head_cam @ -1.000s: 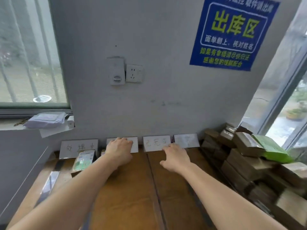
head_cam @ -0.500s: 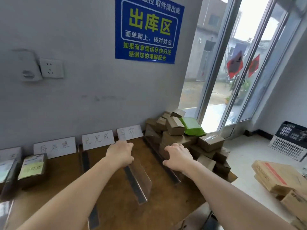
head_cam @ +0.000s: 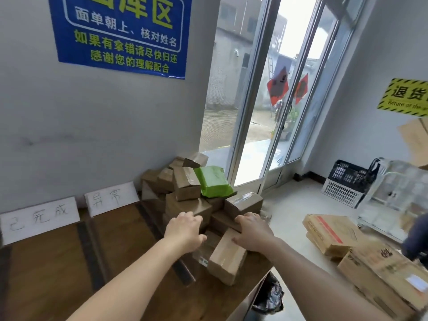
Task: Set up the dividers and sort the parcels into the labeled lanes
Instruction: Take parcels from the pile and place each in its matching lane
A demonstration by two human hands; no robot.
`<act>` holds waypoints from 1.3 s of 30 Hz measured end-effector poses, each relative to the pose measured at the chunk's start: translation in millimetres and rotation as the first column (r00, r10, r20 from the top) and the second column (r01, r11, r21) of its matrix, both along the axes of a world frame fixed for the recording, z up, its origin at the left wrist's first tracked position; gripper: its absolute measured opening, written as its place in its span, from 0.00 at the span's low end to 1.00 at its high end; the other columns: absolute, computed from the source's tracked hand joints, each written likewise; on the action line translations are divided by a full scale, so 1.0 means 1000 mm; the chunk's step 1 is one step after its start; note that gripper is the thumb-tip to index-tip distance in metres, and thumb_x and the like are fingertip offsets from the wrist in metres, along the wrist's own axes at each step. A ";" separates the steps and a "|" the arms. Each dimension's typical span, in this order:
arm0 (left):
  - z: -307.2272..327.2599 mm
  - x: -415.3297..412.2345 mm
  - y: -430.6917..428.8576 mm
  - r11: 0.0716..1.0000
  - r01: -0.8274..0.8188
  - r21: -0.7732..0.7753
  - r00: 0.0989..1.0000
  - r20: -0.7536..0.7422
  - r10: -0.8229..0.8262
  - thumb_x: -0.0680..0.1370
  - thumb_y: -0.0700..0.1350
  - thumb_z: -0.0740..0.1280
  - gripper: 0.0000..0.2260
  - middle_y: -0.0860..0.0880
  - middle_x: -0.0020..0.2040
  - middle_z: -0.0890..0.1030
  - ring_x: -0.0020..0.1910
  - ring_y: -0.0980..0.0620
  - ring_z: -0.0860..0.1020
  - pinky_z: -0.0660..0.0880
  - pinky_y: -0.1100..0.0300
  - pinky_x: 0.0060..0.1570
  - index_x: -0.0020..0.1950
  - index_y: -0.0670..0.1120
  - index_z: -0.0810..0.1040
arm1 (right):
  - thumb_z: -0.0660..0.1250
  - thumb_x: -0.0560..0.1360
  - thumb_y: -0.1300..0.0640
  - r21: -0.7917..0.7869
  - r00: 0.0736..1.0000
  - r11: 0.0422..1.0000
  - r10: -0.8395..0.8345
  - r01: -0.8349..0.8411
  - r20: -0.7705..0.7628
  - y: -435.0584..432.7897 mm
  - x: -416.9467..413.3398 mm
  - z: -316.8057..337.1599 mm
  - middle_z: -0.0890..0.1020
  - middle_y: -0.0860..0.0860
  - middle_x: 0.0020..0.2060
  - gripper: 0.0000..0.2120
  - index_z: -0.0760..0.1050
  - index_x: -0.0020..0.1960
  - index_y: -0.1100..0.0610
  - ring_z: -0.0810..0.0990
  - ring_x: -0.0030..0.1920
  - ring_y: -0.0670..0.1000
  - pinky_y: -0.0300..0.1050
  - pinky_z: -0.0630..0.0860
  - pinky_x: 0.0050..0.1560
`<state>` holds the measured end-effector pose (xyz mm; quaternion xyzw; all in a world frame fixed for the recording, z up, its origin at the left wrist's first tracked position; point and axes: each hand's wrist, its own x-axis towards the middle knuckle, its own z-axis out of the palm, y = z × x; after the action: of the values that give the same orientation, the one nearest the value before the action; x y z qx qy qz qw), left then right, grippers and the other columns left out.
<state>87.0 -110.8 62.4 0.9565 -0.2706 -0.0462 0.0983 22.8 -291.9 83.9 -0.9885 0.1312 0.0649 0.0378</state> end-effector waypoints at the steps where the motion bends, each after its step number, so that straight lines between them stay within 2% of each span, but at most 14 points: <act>1: -0.004 0.004 -0.014 1.000 0.011 -0.004 1.000 -0.015 -0.011 0.79 0.58 0.63 0.24 0.47 0.68 0.72 0.69 0.46 0.68 0.69 0.50 0.66 0.72 0.48 0.69 | 0.65 0.76 0.46 0.002 1.000 1.000 -0.009 0.009 -0.012 -0.010 0.007 -0.003 0.70 0.54 0.68 0.25 0.69 0.71 0.52 0.65 0.71 0.56 0.51 0.65 0.70; 8: -0.045 0.011 -0.086 0.991 0.056 0.118 0.990 -0.134 -0.040 0.77 0.62 0.64 0.27 0.47 0.65 0.73 0.66 0.46 0.70 0.69 0.50 0.63 0.70 0.49 0.70 | 0.67 0.75 0.46 0.023 0.998 0.999 -0.030 0.031 -0.054 -0.068 0.052 -0.031 0.71 0.55 0.67 0.26 0.68 0.70 0.53 0.66 0.70 0.56 0.50 0.66 0.68; 12: -0.073 0.005 -0.112 0.983 0.009 0.182 0.970 -0.241 0.036 0.72 0.67 0.67 0.35 0.46 0.68 0.71 0.67 0.45 0.69 0.70 0.50 0.64 0.73 0.50 0.66 | 0.68 0.74 0.48 0.015 0.999 1.000 0.017 -0.016 -0.036 -0.097 0.078 -0.044 0.68 0.54 0.69 0.28 0.66 0.71 0.53 0.64 0.71 0.56 0.50 0.66 0.66; 17: -0.086 -0.001 -0.142 0.969 -0.144 0.199 0.931 -0.304 0.201 0.67 0.71 0.69 0.49 0.44 0.76 0.61 0.74 0.43 0.62 0.65 0.48 0.70 0.80 0.50 0.53 | 0.69 0.73 0.53 0.004 0.988 0.988 0.151 -0.151 -0.038 -0.135 0.118 -0.053 0.59 0.54 0.74 0.34 0.60 0.75 0.53 0.58 0.75 0.56 0.52 0.63 0.70; 19: -0.088 -0.003 -0.151 0.952 -0.210 0.221 0.910 -0.311 0.273 0.68 0.69 0.71 0.51 0.44 0.79 0.56 0.77 0.42 0.58 0.62 0.47 0.72 0.80 0.50 0.49 | 0.69 0.72 0.54 -0.027 0.973 0.973 0.228 -0.230 -0.043 -0.150 0.135 -0.057 0.57 0.55 0.76 0.37 0.58 0.76 0.52 0.56 0.76 0.56 0.51 0.62 0.72; 22: -0.092 -0.005 -0.157 0.930 -0.284 0.232 0.888 -0.302 0.346 0.70 0.63 0.72 0.50 0.43 0.79 0.54 0.77 0.42 0.57 0.60 0.46 0.74 0.81 0.52 0.46 | 0.68 0.72 0.57 -0.089 0.932 0.928 0.357 -0.361 -0.065 -0.166 0.159 -0.062 0.51 0.53 0.79 0.39 0.54 0.78 0.51 0.49 0.79 0.55 0.51 0.54 0.77; 25: -0.098 -0.008 -0.156 0.917 -0.352 0.188 0.871 -0.294 0.394 0.71 0.59 0.72 0.48 0.44 0.79 0.54 0.77 0.42 0.56 0.58 0.45 0.74 0.80 0.54 0.44 | 0.70 0.70 0.55 -0.131 0.872 0.862 0.479 -0.489 -0.104 -0.182 0.174 -0.069 0.55 0.52 0.77 0.40 0.54 0.77 0.50 0.48 0.79 0.55 0.54 0.52 0.77; 28: -0.097 -0.008 -0.145 0.916 -0.385 0.115 0.859 -0.318 0.401 0.70 0.59 0.71 0.48 0.47 0.76 0.57 0.75 0.44 0.58 0.60 0.47 0.72 0.80 0.57 0.44 | 0.73 0.67 0.48 -0.125 0.839 0.830 0.534 -0.544 -0.109 -0.188 0.181 -0.077 0.57 0.51 0.76 0.47 0.51 0.78 0.50 0.48 0.79 0.55 0.55 0.50 0.77; 30: -0.093 -0.014 -0.147 0.880 -0.472 0.047 0.812 -0.365 0.455 0.70 0.60 0.71 0.48 0.50 0.74 0.58 0.74 0.46 0.59 0.61 0.49 0.71 0.80 0.57 0.44 | 0.75 0.66 0.47 -0.153 0.777 0.763 0.625 -0.628 -0.072 -0.196 0.187 -0.078 0.60 0.52 0.74 0.49 0.50 0.79 0.50 0.50 0.79 0.55 0.54 0.49 0.78; 32: -0.090 -0.014 -0.137 0.860 -0.507 -0.062 0.793 -0.425 0.437 0.68 0.61 0.72 0.49 0.53 0.73 0.60 0.72 0.49 0.61 0.63 0.50 0.69 0.80 0.59 0.45 | 0.77 0.65 0.46 -0.160 0.777 0.761 0.626 -0.628 -0.068 -0.196 0.190 -0.077 0.61 0.53 0.73 0.53 0.48 0.79 0.49 0.52 0.78 0.55 0.52 0.50 0.77; 35: -0.085 -0.022 -0.131 0.723 -0.624 -0.297 0.731 -0.548 0.407 0.65 0.59 0.76 0.49 0.55 0.71 0.62 0.69 0.53 0.65 0.69 0.54 0.66 0.79 0.60 0.51 | 0.78 0.61 0.42 -0.154 0.761 0.747 0.645 -0.647 -0.071 -0.204 0.186 -0.077 0.61 0.52 0.73 0.56 0.49 0.79 0.48 0.58 0.75 0.55 0.50 0.56 0.73; 37: -0.075 -0.030 -0.130 0.543 -0.705 -0.457 0.681 -0.649 0.338 0.59 0.61 0.78 0.51 0.56 0.70 0.65 0.67 0.54 0.68 0.71 0.57 0.61 0.77 0.61 0.56 | 0.78 0.59 0.40 -0.156 0.756 0.745 0.655 -0.648 -0.009 -0.207 0.185 -0.078 0.65 0.51 0.69 0.53 0.54 0.77 0.46 0.63 0.71 0.55 0.50 0.59 0.69; 39: -0.065 -0.037 -0.128 0.307 -0.761 -0.571 0.641 -0.734 0.224 0.51 0.64 0.82 0.54 0.55 0.67 0.72 0.63 0.52 0.75 0.76 0.57 0.57 0.74 0.62 0.64 | 0.78 0.57 0.37 -0.126 0.752 0.753 0.656 -0.646 0.066 -0.208 0.183 -0.074 0.67 0.50 0.65 0.51 0.59 0.74 0.45 0.66 0.68 0.55 0.50 0.59 0.67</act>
<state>50.2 -238.5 -2.9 0.7545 0.1078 -0.1316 0.6339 205.8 -499.4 9.4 -0.9749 -0.2203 0.0150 -0.0272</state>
